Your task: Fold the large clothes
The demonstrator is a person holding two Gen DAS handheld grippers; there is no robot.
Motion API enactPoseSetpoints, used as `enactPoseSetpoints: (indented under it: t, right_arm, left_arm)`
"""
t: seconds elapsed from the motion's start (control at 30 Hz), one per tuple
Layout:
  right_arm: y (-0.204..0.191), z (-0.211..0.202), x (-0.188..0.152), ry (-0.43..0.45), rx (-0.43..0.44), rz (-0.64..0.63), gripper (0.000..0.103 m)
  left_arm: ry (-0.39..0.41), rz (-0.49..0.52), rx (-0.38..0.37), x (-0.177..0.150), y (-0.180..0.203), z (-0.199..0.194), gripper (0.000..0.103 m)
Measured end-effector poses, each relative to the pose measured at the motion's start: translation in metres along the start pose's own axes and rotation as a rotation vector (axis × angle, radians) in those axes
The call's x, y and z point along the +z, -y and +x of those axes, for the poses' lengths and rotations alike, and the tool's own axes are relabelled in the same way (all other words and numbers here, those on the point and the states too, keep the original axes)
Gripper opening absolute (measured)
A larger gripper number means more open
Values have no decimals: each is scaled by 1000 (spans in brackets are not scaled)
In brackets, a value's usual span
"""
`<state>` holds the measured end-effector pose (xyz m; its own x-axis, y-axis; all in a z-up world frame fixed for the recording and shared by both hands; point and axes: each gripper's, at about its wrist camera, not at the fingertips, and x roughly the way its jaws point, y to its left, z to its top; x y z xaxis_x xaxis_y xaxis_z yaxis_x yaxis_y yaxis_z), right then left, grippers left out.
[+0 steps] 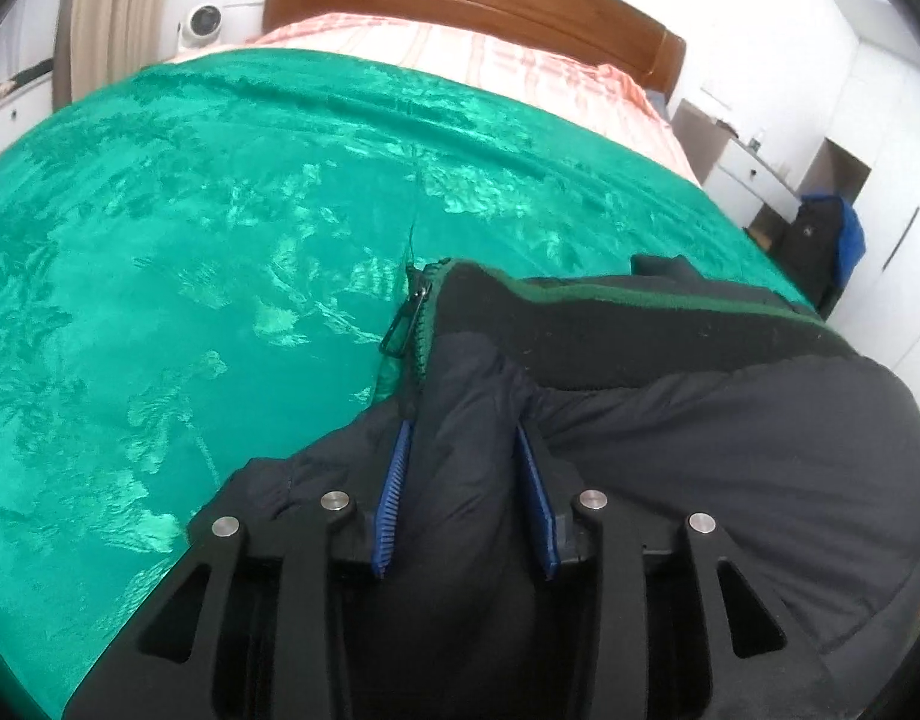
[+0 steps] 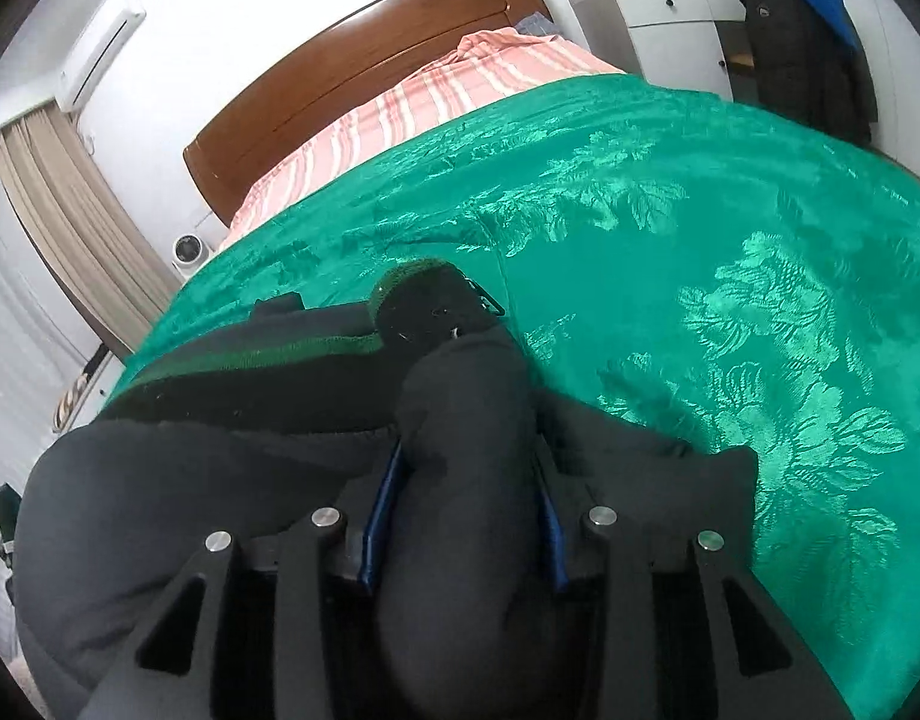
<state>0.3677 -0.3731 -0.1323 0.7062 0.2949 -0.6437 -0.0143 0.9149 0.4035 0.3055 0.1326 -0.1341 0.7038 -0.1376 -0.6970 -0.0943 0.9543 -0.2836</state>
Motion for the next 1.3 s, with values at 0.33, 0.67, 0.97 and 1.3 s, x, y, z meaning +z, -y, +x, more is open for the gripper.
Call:
enactPoseSetpoints:
  t: [0.33,0.67,0.97,1.3]
  right_arm:
    - [9,4,-5,2,23,19,39]
    - [9,9,-2,-1,17,16,39]
    - [10,11,-2,-3,24,20,39]
    - [-15,-38,29,-8,-64,-73,68]
  left_arm:
    - [0,5,16,-2,1,7,39]
    - [1,13,30,-1,4,8,39]
    - [5,13,38,-1,4,7,41]
    - [64,96,57,44,61,-97,88]
